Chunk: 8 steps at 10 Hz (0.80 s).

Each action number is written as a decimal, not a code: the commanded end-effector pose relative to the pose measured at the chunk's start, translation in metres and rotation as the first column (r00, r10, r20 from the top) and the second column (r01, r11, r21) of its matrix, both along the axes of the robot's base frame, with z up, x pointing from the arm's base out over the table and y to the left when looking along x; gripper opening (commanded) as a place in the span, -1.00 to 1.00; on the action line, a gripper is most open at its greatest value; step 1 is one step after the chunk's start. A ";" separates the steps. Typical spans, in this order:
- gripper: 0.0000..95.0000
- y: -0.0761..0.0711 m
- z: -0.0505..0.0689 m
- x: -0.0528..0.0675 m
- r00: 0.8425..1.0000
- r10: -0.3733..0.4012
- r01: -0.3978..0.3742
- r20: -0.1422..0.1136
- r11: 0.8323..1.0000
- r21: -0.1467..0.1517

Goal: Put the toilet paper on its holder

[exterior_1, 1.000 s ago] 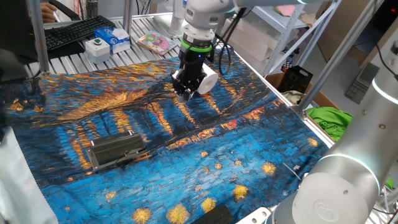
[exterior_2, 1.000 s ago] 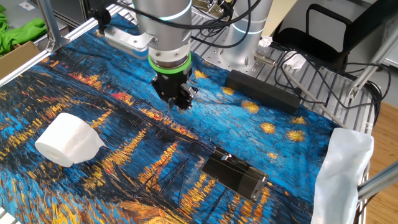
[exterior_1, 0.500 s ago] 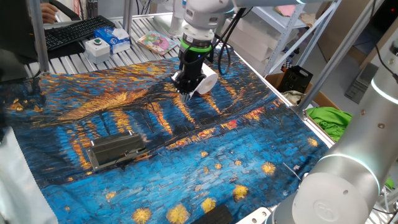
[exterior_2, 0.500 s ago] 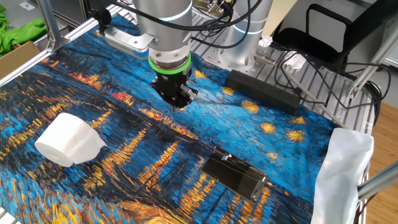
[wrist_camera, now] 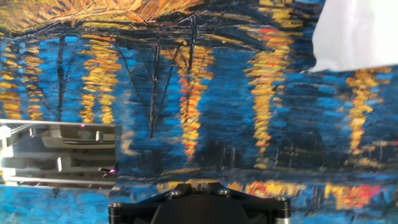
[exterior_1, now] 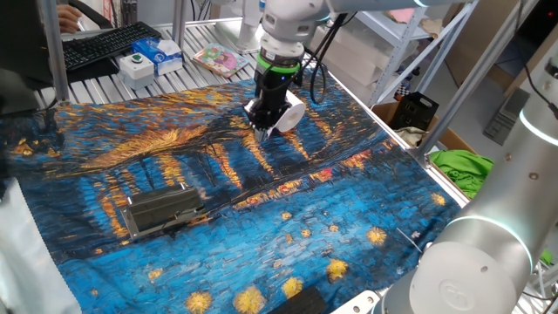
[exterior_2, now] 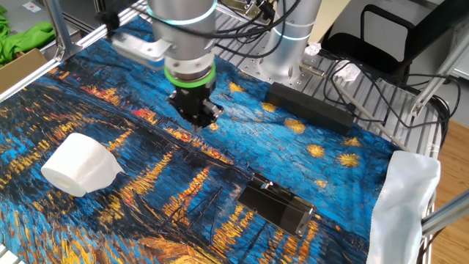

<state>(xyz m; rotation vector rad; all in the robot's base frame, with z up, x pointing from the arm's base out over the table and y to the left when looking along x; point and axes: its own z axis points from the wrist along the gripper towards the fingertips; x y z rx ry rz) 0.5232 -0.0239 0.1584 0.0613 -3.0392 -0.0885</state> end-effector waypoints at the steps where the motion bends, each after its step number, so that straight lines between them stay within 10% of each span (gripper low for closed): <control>1: -1.00 -0.010 -0.004 0.007 1.000 0.022 -0.022 0.013 1.000 -0.002; 8: -1.00 -0.051 -0.012 0.045 0.997 0.077 -0.076 0.027 0.997 -0.013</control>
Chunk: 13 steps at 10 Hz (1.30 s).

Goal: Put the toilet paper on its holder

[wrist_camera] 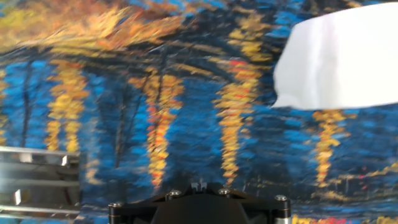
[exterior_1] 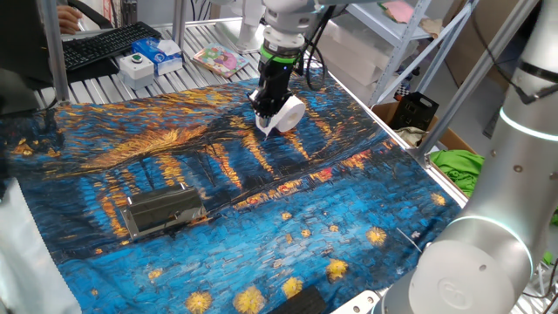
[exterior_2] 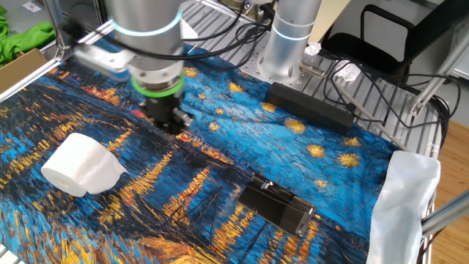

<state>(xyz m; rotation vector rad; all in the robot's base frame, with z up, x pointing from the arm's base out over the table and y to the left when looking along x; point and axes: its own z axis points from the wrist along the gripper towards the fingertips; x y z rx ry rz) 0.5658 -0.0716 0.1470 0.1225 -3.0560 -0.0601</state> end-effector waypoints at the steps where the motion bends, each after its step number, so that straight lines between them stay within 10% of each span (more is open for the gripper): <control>1: -1.00 -0.008 -0.001 0.006 0.999 0.049 -0.049 0.008 0.999 0.005; 13: -1.00 -0.031 -0.021 0.014 0.997 0.074 -0.074 0.029 0.997 0.009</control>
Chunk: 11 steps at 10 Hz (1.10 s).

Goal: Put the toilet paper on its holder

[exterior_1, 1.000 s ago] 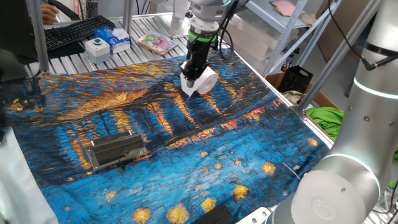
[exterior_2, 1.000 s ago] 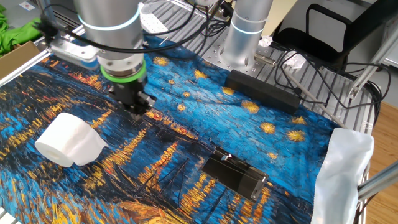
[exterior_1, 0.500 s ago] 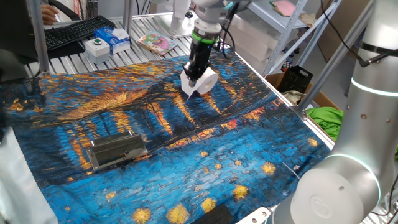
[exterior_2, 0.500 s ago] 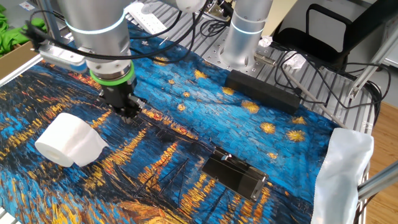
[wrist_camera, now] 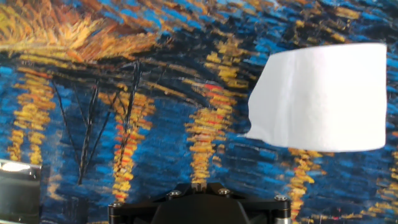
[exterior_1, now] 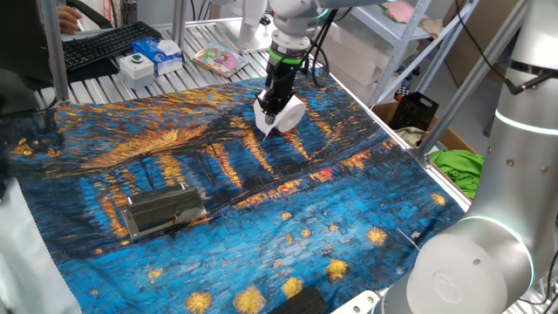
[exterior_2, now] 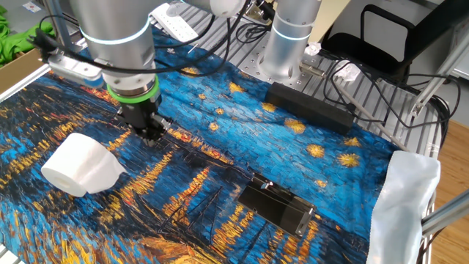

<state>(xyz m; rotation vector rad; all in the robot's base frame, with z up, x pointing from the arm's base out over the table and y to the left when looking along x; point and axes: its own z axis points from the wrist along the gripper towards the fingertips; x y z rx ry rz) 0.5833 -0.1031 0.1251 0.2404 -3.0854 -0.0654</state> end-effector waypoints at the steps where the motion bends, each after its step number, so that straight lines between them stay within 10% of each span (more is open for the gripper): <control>1: -1.00 0.001 0.001 -0.004 1.000 -0.004 0.004 -0.009 1.000 0.002; 11: -1.00 0.001 0.001 -0.004 0.994 -0.101 0.101 -0.034 0.995 -0.007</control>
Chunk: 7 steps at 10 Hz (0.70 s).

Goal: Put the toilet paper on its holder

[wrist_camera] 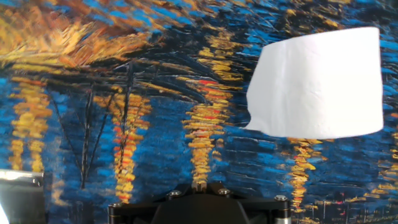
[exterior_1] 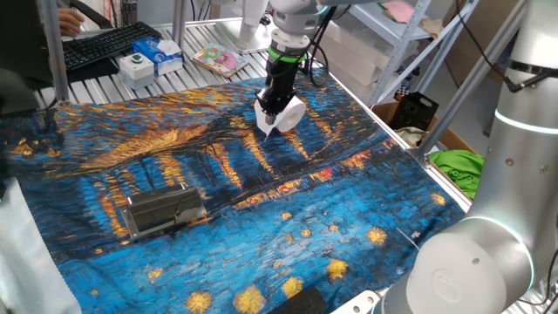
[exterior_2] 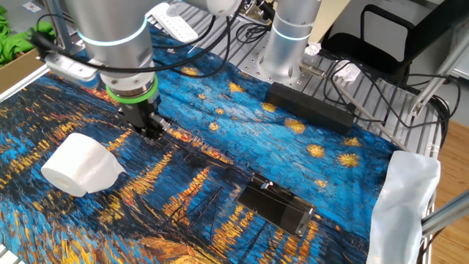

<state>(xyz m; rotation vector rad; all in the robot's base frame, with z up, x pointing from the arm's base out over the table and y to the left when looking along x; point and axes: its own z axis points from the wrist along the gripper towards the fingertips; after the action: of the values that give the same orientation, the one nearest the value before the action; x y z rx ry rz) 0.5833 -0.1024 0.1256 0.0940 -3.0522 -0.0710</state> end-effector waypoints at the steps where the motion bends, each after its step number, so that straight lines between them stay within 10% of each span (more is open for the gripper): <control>1: -1.00 0.000 0.001 -0.004 1.000 -0.010 0.010 0.010 1.000 -0.004; 7: -1.00 0.000 0.001 -0.004 0.999 -0.017 0.017 0.030 1.000 -0.001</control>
<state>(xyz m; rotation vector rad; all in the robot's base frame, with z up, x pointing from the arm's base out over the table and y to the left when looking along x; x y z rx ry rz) 0.5812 -0.1029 0.1260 0.0766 -3.0920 -0.0772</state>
